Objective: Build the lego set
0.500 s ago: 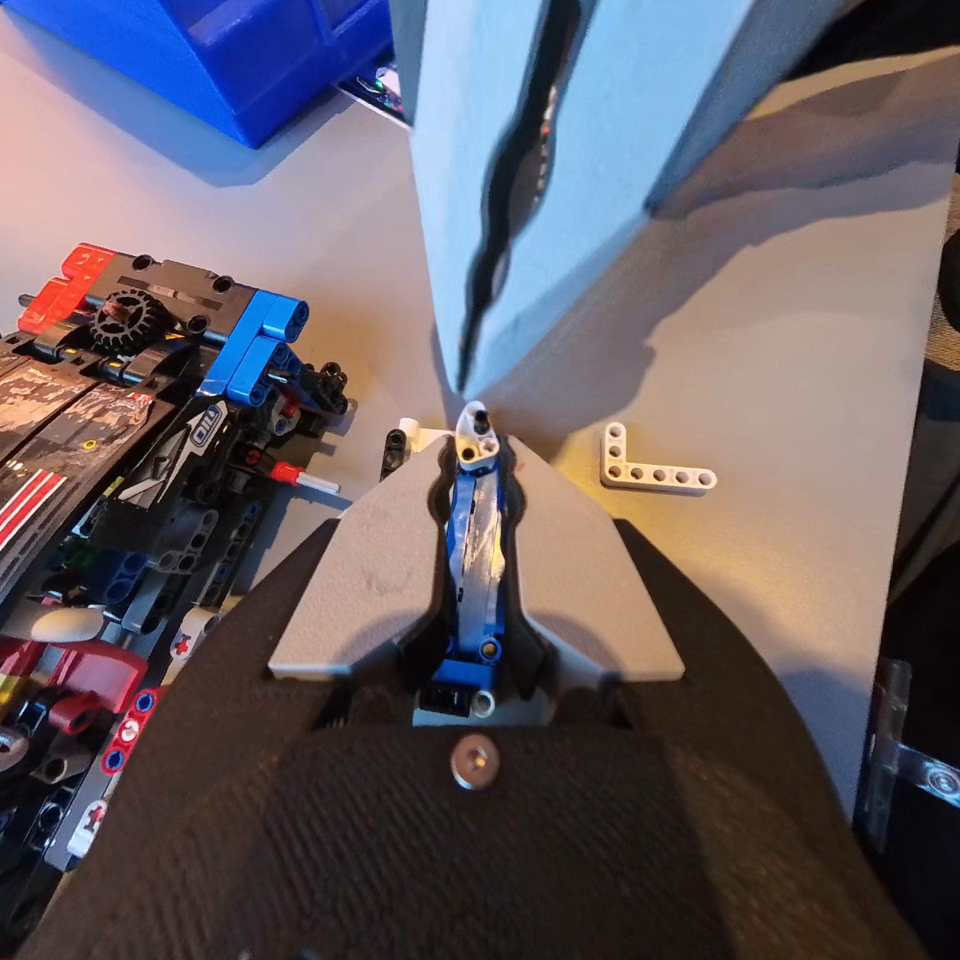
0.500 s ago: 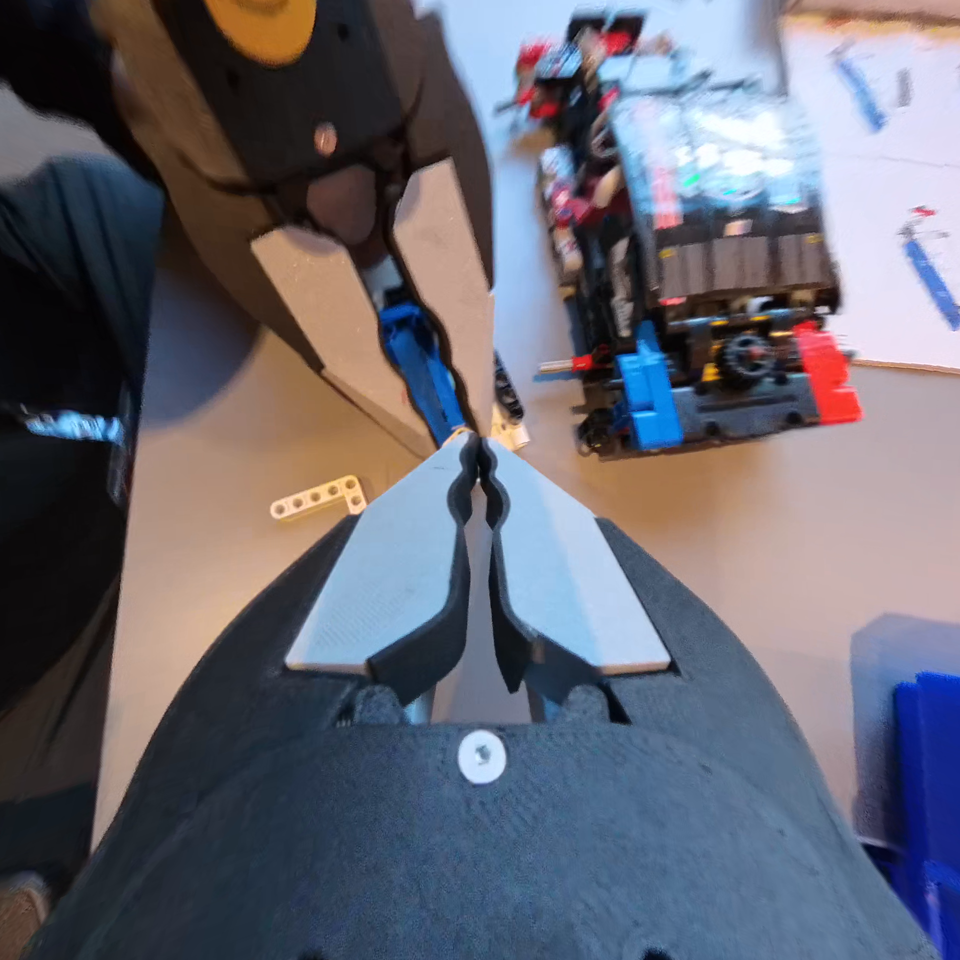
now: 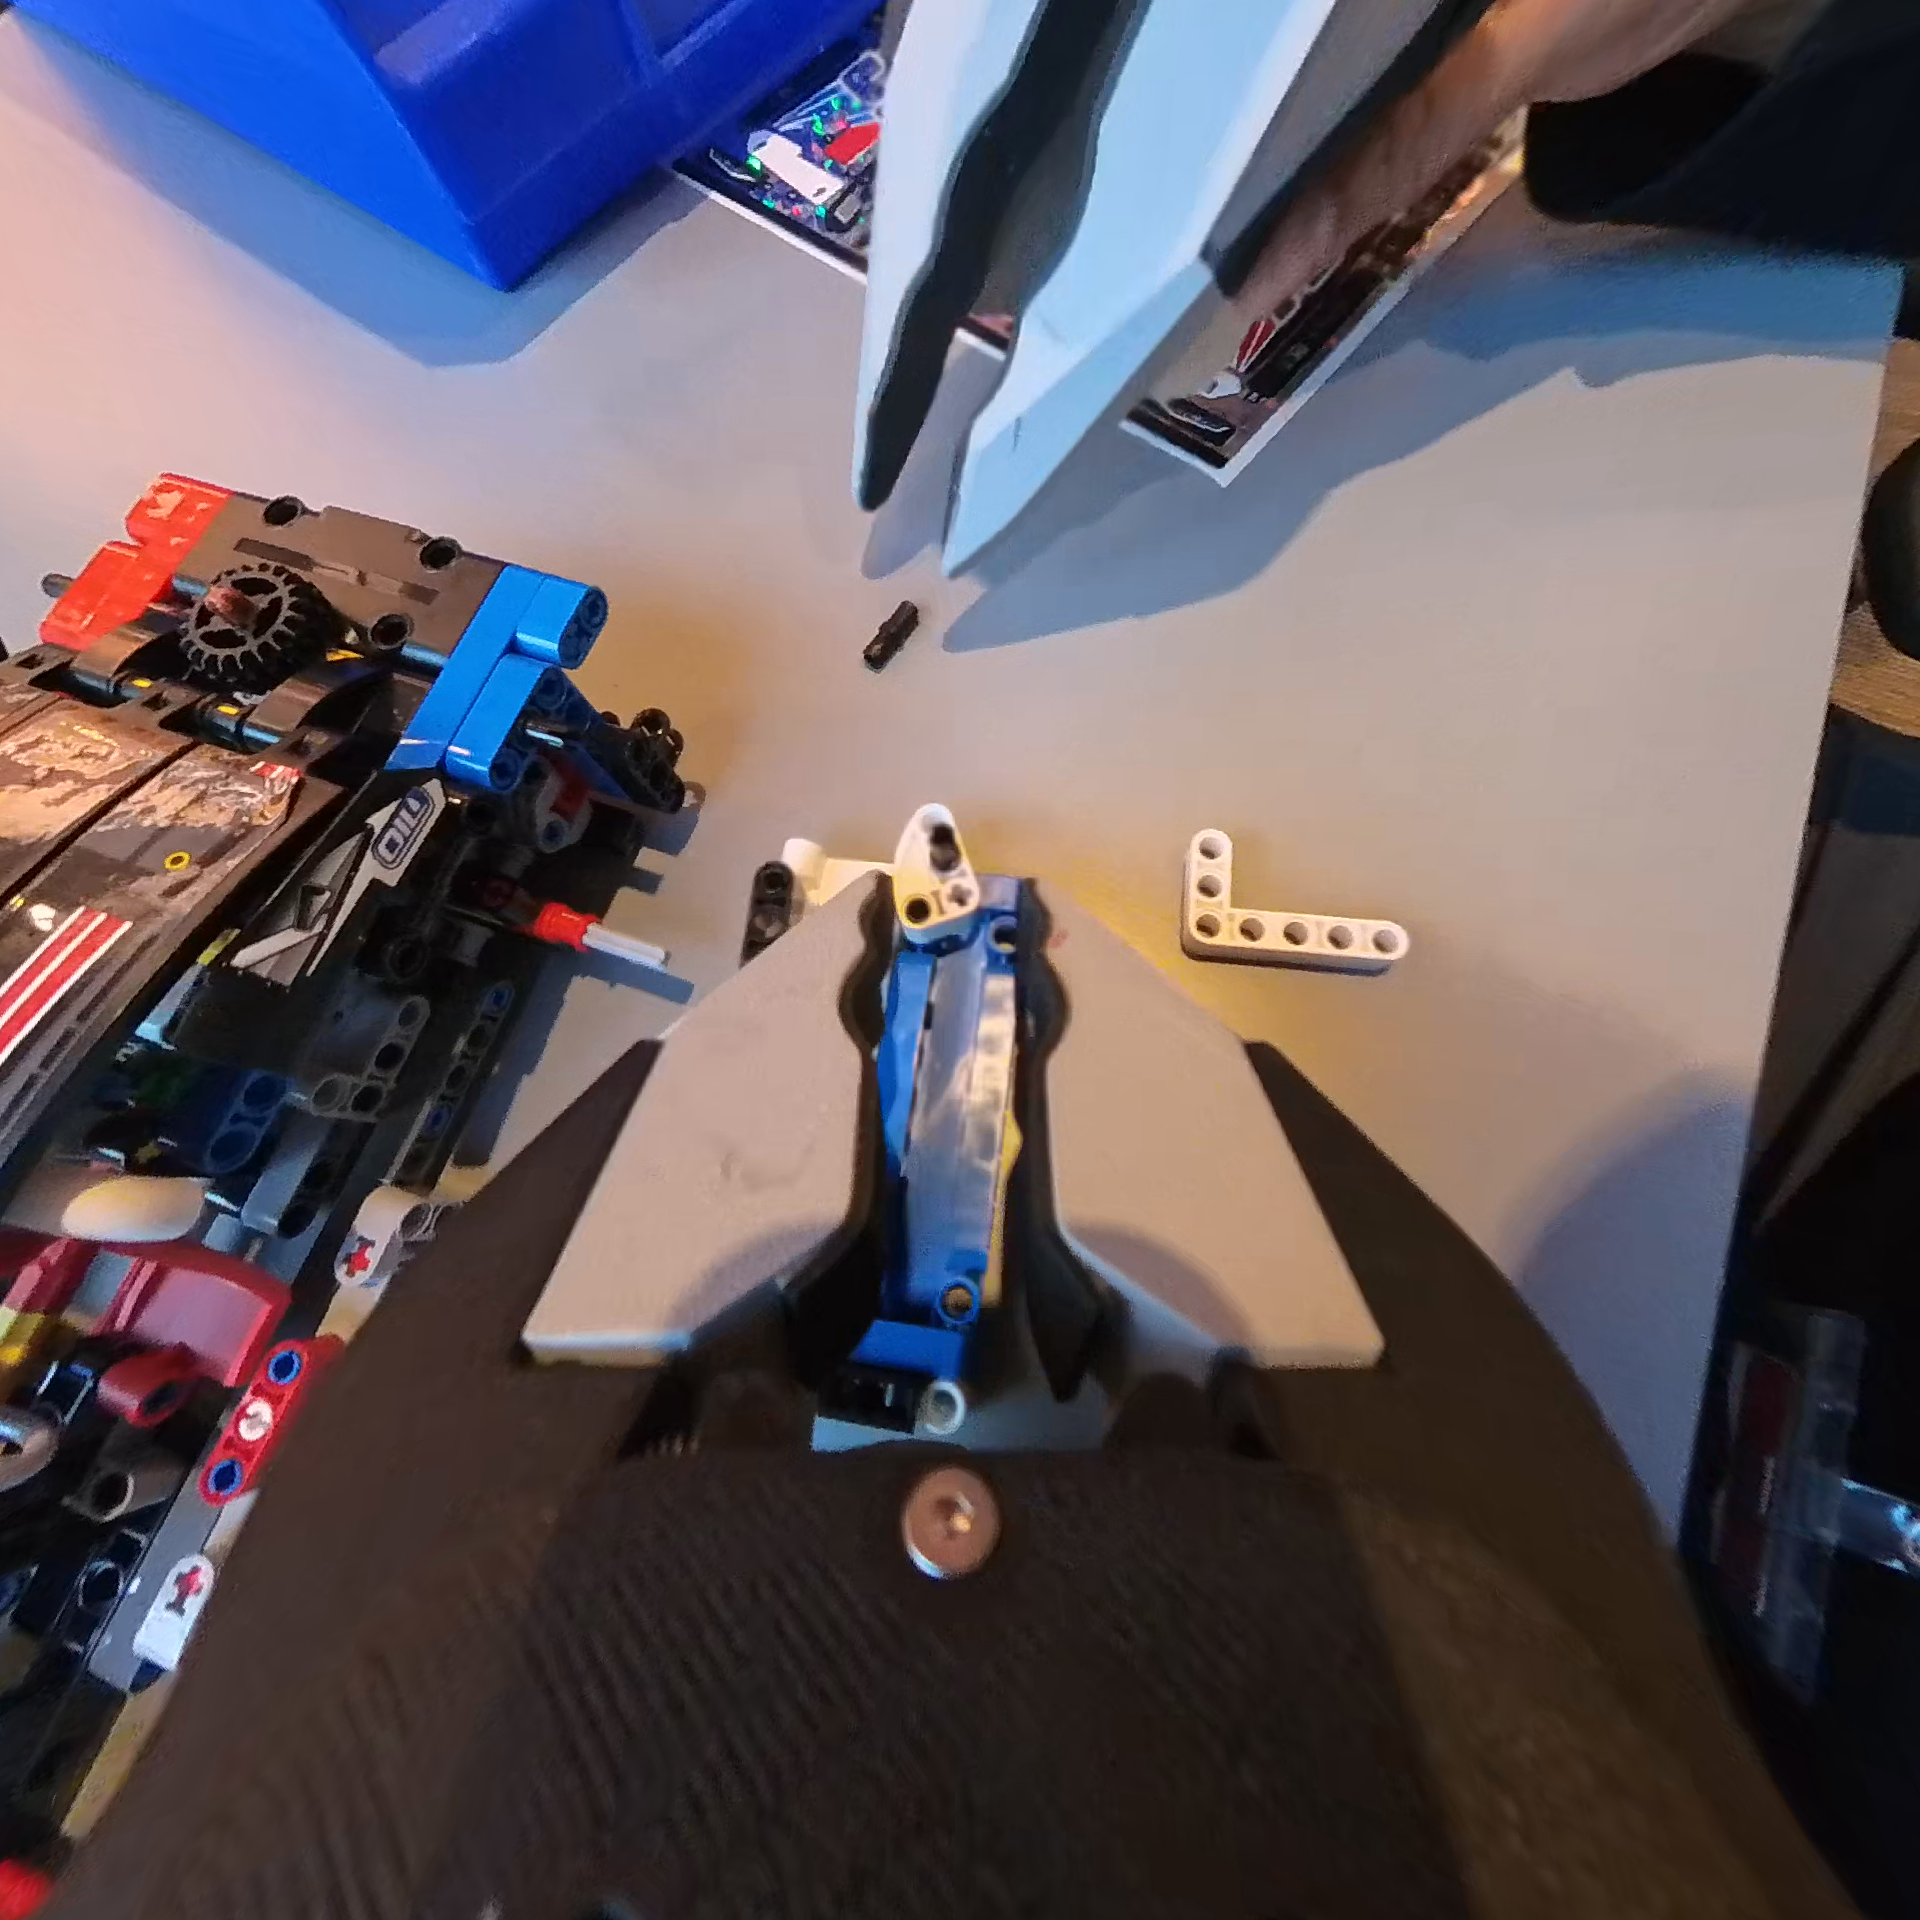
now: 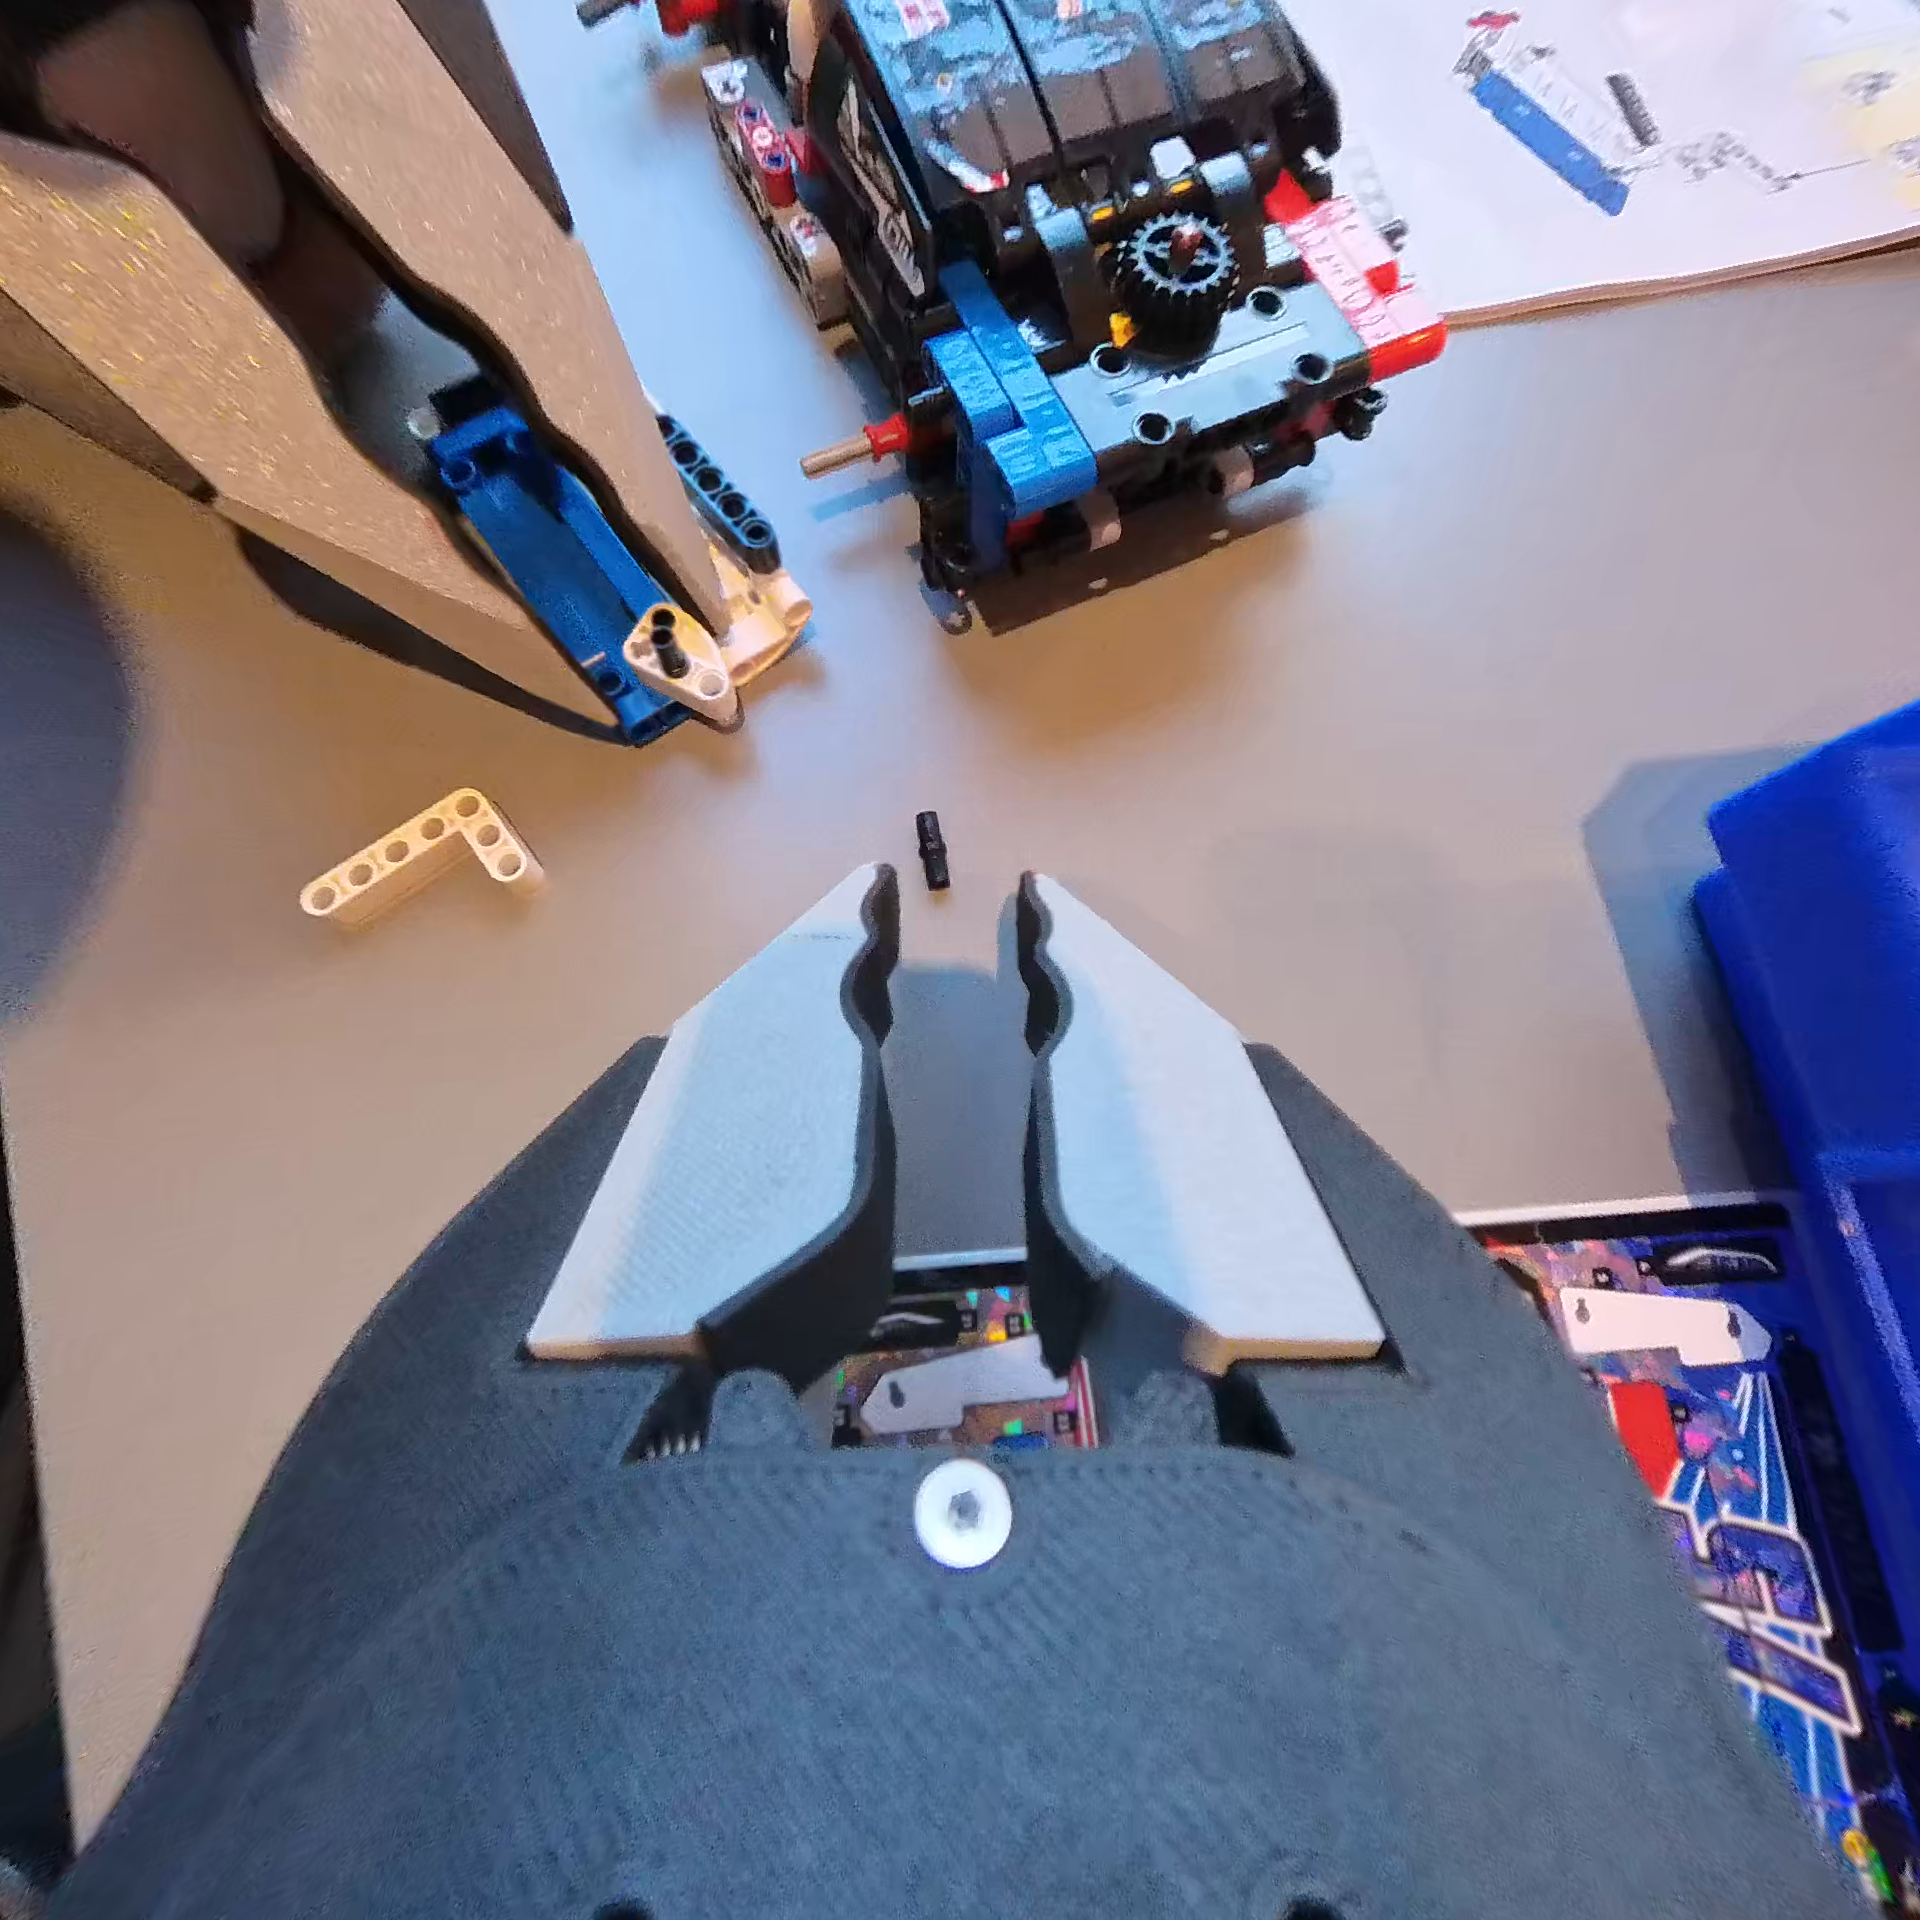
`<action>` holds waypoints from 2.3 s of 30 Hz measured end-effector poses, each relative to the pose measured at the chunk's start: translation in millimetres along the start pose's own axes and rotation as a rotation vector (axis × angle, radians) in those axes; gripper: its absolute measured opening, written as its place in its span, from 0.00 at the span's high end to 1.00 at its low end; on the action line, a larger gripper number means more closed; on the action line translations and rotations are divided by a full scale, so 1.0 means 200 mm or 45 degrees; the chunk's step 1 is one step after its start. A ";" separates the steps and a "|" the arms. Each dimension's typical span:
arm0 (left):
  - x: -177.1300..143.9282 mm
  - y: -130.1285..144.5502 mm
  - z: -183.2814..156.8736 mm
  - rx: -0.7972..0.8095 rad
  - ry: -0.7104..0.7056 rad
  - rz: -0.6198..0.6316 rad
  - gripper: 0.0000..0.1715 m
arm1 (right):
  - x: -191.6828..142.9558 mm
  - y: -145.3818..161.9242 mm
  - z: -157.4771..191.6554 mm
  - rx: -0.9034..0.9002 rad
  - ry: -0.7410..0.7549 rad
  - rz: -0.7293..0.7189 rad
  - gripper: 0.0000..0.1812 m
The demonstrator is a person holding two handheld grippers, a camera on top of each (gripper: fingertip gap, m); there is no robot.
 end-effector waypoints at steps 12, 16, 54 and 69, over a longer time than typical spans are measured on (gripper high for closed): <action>-0.16 0.01 0.01 -0.070 -0.082 -0.042 0.82 | 0.08 0.00 0.03 -0.043 -0.101 0.054 1.00; -0.23 0.04 0.02 -0.075 -0.123 -0.067 0.82 | 0.07 -0.07 0.05 -0.086 -0.066 -0.029 1.00; -0.51 0.04 0.21 -0.093 -0.238 -0.665 0.88 | -0.01 -0.35 -0.03 -0.025 -0.084 -0.667 1.00; -0.51 0.04 0.22 -0.094 -0.258 -0.672 0.90 | 0.00 -0.35 -0.01 -0.066 -0.064 -0.654 1.00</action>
Point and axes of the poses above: each gripper's, where its closed fingertips meet, x out along the fingers, y out of its underside, z = x × y across the jaws, the point moved 3 cm from there along -x, back along the fingers, and after that the axes turned 1 degree about z, right-handed, at the moved point
